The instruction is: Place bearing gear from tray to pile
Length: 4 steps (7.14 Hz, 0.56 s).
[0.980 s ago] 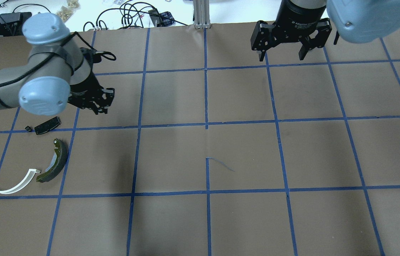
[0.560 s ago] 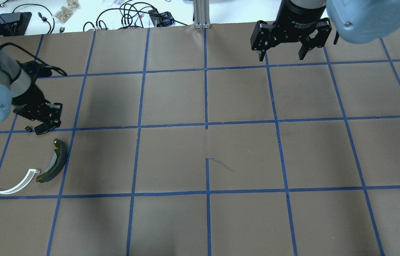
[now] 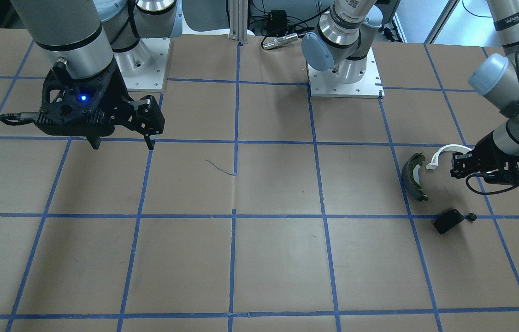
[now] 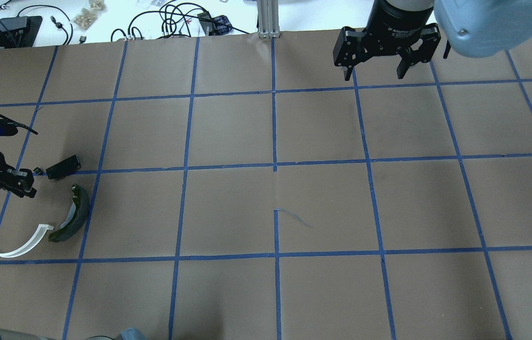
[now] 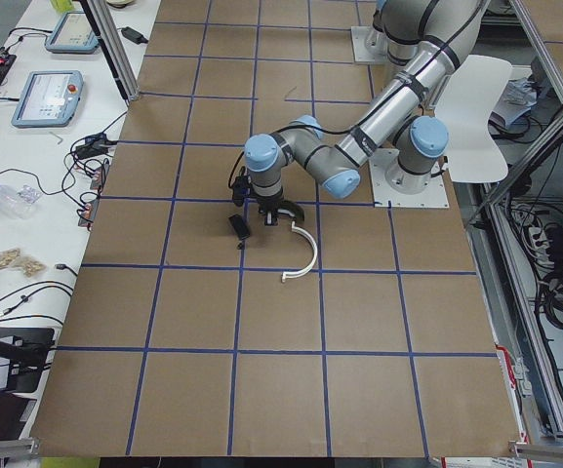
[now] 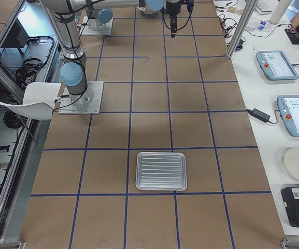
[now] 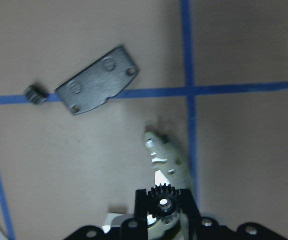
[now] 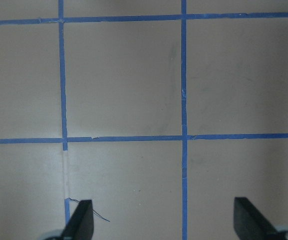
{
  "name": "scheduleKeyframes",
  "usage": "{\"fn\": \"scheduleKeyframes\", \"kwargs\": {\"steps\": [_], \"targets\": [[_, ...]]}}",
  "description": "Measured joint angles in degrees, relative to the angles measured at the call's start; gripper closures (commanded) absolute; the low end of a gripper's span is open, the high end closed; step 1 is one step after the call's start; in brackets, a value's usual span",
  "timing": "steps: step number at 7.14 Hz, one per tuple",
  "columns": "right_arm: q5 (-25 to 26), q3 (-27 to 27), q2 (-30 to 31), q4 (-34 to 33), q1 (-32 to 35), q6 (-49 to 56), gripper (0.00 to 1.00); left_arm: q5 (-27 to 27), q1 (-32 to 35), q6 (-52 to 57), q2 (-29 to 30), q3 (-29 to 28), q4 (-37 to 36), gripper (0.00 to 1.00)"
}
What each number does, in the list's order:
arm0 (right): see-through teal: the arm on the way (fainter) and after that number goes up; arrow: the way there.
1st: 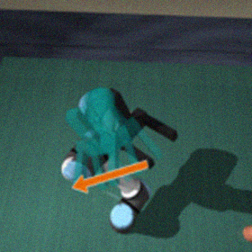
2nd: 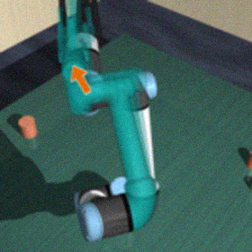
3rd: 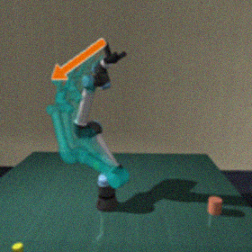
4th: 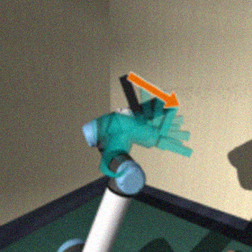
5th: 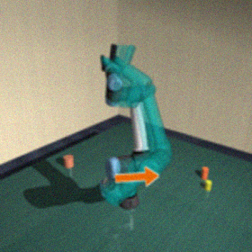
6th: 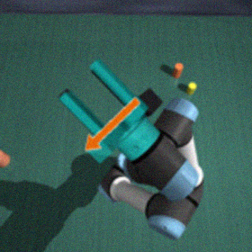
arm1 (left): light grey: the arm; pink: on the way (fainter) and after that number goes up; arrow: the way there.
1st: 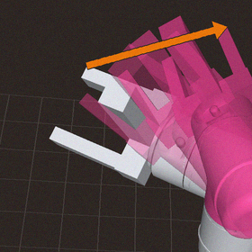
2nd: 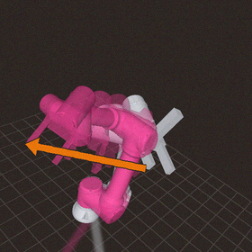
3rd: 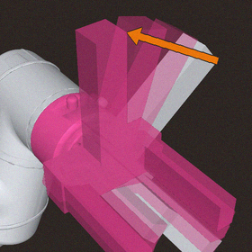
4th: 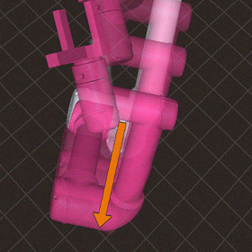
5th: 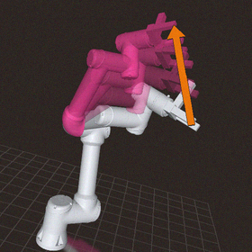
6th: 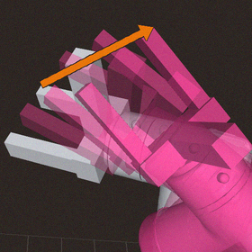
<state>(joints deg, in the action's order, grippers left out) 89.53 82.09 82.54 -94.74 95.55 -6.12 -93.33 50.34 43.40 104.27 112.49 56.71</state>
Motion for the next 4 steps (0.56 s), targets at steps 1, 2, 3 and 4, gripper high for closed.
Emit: {"fn": "scheduleKeyframes", "kwargs": {"steps": [1, 2, 3, 4], "targets": [[0.0, 0.0, 0.0, 0.0, 0.0, 0.0, 0.0, 0.0, -0.2, 0.3, 0.8, 0.7, -2.5, 0.01], [0.0, 0.0, 0.0, 0.0, 0.0, 0.0, 0.0, 0.1, -0.2, 0.4, 1.1, 0.7, -3.6, 0.0], [0.1, 0.0, 0.0, 0.0, 0.0, 0.1, 0.0, 0.2, -0.1, 0.3, 1.3, 0.7, -4.2, 0.0], [0.1, 0.0, 0.0, 0.0, 0.0, 0.1, 0.0, 0.2, 0.0, 0.2, 1.2, 0.6, -4.3, 0.0]]}}
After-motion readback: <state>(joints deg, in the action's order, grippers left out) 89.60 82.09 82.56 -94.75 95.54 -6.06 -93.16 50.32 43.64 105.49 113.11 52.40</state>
